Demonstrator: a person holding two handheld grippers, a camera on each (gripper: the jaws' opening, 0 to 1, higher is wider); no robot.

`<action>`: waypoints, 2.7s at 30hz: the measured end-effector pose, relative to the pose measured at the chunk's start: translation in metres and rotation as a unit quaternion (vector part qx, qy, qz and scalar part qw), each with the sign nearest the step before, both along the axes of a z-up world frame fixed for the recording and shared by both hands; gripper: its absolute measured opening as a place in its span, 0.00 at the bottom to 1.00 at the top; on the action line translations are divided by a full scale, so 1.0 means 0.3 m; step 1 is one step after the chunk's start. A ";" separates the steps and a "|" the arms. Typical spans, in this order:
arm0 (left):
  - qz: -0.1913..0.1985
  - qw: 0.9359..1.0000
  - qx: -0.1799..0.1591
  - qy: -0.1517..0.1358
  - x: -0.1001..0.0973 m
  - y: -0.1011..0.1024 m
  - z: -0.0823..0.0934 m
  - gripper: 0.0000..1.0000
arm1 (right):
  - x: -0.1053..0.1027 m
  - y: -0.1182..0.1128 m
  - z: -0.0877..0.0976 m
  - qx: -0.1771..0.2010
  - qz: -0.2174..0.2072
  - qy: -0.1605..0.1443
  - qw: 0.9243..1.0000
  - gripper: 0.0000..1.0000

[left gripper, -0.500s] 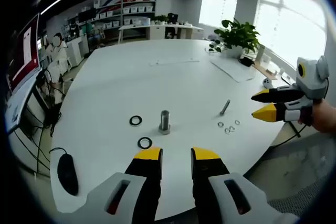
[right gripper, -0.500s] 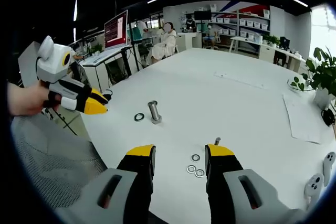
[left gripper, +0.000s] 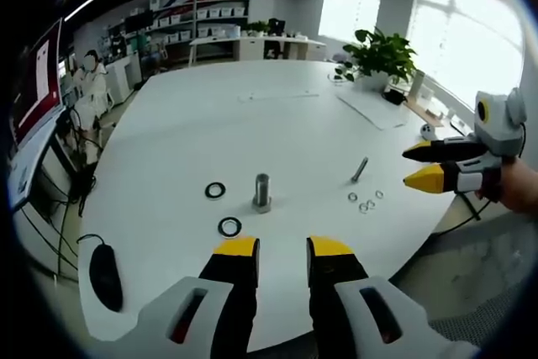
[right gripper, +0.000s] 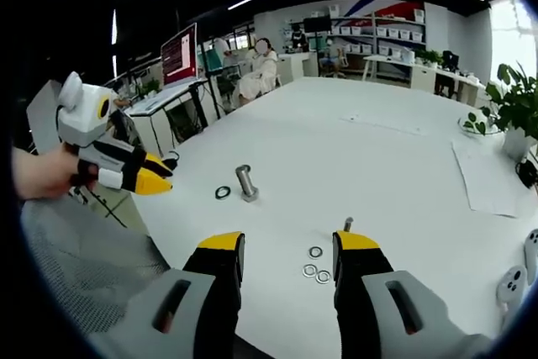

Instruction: Place the washer onto the threaded stud by aligning its center hole with the stud, sliding it down to the base, and recovering from edge contact or off-axis alignment until the washer reaches the visible bottom stop.

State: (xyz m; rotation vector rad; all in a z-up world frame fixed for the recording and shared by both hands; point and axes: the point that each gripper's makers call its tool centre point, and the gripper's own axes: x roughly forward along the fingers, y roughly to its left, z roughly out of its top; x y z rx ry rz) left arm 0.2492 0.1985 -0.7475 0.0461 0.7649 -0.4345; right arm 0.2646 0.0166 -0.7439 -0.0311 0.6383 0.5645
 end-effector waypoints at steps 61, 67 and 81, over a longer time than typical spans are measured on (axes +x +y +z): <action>-0.005 0.994 0.052 0.092 0.157 0.080 -0.173 0.29 | -0.030 -0.070 -0.089 -0.007 -0.046 0.082 0.996 0.49; -0.035 0.990 0.074 0.116 0.172 0.072 -0.218 0.31 | -0.037 -0.066 -0.096 -0.009 -0.040 0.086 0.995 0.49; -0.077 0.974 0.120 0.176 0.190 0.101 -0.306 0.35 | -0.041 -0.054 -0.095 -0.013 -0.029 0.085 0.996 0.50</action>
